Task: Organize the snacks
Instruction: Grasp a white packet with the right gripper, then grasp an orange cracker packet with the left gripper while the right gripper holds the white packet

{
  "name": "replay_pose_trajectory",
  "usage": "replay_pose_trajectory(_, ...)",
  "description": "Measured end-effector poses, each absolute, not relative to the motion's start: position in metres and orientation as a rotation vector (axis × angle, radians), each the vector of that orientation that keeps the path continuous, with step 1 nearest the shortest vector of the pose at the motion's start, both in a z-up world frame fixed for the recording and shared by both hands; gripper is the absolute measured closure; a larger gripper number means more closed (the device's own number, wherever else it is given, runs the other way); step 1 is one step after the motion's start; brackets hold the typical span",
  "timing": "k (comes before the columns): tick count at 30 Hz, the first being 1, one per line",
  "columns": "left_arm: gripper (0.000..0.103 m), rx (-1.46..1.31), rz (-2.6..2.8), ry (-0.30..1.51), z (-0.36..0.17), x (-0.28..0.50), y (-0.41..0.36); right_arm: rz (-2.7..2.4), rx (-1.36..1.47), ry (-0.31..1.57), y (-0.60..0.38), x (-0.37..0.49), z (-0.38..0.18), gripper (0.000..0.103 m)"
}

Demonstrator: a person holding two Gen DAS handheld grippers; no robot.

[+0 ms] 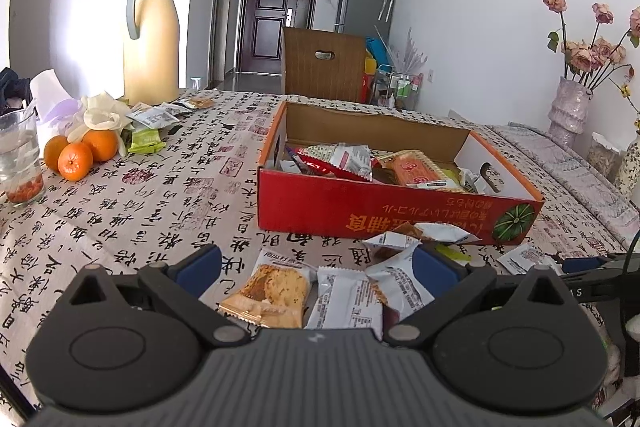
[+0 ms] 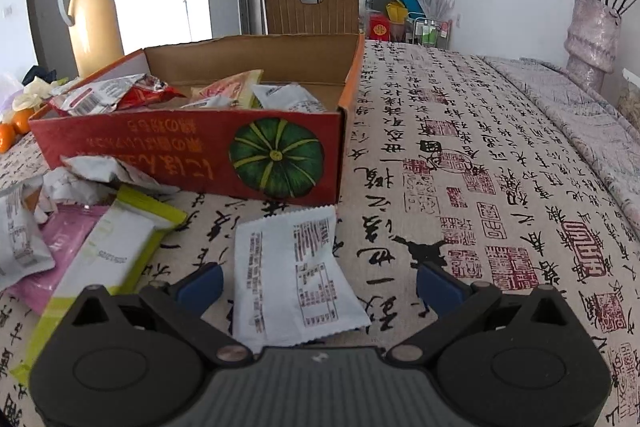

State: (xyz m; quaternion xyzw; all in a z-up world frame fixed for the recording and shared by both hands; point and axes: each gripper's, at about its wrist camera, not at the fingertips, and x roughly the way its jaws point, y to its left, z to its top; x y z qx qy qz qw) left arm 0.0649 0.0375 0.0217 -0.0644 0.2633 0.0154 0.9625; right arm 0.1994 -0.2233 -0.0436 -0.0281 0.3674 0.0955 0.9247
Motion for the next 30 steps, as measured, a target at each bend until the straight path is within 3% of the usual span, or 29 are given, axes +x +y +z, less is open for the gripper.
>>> replay_pose_trajectory(10,0.0,-0.138,0.032,0.537,0.021,0.066,0.039,0.181,-0.061,0.756,-0.22,0.2,-0.044,0.0)
replay_pose_trajectory(12,0.0,-0.141,0.035,0.538,0.021,0.066,0.04,0.199,-0.062,0.746,-0.219,0.196,-0.043,0.01)
replay_pose_trajectory(16,0.0,-0.147,0.04,0.541,0.02,0.065,0.042,0.277,-0.099,0.727,-0.212,0.186,-0.037,0.049)
replay_pose_trajectory(23,0.0,-0.15,0.04,0.54,0.02,0.064,0.043,0.285,-0.172,0.696,-0.196,0.172,-0.032,0.062)
replay_pose_trajectory(30,0.0,-0.144,0.071,0.542,0.02,0.065,0.054,0.272,-0.096,0.651,-0.204,0.157,-0.028,0.062)
